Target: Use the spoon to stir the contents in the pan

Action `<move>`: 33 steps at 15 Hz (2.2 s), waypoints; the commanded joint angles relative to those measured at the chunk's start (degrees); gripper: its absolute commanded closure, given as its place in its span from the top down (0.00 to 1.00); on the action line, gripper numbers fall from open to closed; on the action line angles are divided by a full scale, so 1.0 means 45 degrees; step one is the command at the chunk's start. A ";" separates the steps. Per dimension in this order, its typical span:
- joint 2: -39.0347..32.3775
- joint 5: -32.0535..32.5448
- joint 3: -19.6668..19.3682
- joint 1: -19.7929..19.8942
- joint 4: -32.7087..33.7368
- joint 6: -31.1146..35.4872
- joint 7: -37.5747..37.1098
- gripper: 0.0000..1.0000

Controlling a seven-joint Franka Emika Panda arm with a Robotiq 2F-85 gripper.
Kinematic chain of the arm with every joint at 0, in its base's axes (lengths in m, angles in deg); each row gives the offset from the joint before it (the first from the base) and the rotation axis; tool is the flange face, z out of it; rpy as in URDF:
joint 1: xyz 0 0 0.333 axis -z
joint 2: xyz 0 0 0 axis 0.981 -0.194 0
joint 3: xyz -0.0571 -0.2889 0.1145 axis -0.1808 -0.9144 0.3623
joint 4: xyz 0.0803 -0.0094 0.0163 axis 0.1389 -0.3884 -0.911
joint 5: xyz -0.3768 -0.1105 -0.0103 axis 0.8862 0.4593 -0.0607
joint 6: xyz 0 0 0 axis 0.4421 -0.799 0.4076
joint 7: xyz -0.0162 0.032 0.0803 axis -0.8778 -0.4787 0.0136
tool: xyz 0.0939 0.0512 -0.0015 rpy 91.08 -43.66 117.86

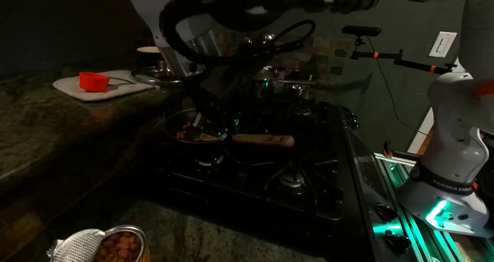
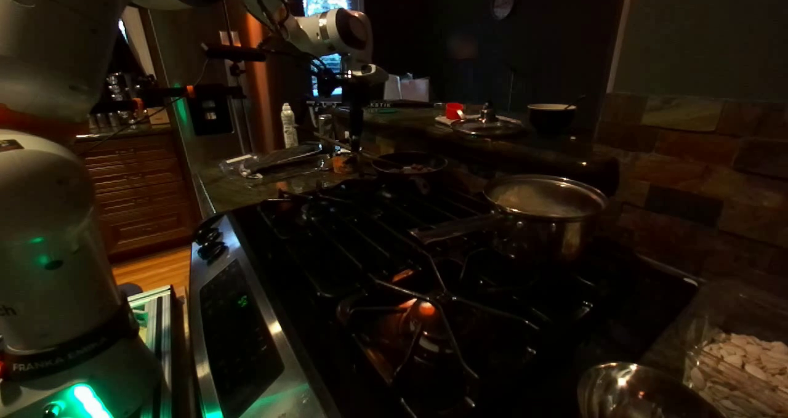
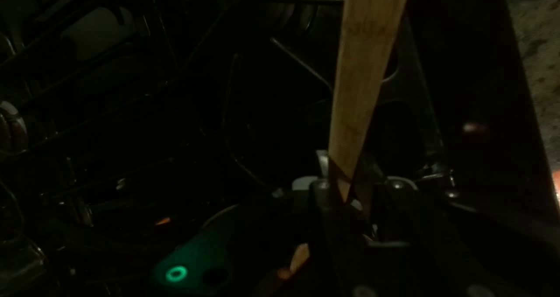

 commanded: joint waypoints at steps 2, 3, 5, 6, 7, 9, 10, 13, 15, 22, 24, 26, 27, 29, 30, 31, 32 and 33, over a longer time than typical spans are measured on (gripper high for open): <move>0.0412 -0.1551 0.0206 0.0458 -0.0187 -0.0302 0.0519 0.05; 0.0444 -0.1842 0.0228 0.0515 -0.0210 -0.0269 0.0619 0.05; 0.0514 -0.2158 0.0212 0.0549 -0.0261 -0.0157 0.0652 0.05; 0.0592 -0.2221 0.0195 0.0544 -0.0300 0.0063 0.0599 0.05; 0.0668 -0.2182 0.0163 0.0513 -0.0347 0.0256 0.0511 0.05; 0.0897 -0.2548 0.0159 0.0628 -0.0381 0.0634 0.0402 0.05; 0.1008 -0.2689 0.0142 0.0673 -0.0433 0.0775 0.0376 0.05; 0.1391 -0.2245 -0.0045 0.0700 -0.0783 0.1460 0.0069 0.05; 0.1532 -0.1918 -0.0099 0.0729 -0.1017 0.1905 0.0013 0.05; 0.1474 -0.2213 -0.0009 0.0900 -0.1818 0.2135 0.0174 0.05; 0.1469 -0.2316 0.0021 0.0921 -0.1965 0.2079 0.0226 0.05; 0.1482 -0.2464 0.0058 0.0949 -0.2075 0.2017 0.0308 0.05; 0.1490 -0.2530 0.0077 0.0958 -0.2105 0.2004 0.0347 0.05; 0.1516 -0.2637 0.0121 0.0972 -0.2132 0.1956 0.0428 0.05; 0.1532 -0.2716 0.0143 0.0985 -0.2140 0.1945 0.0477 0.05; 0.1555 -0.2842 0.0181 0.0998 -0.2143 0.1916 0.0548 0.05; 0.1573 -0.2939 0.0212 0.1002 -0.2139 0.1907 0.0607 0.05; 0.1592 -0.3125 0.0255 0.1028 -0.2121 0.1881 0.0693 0.05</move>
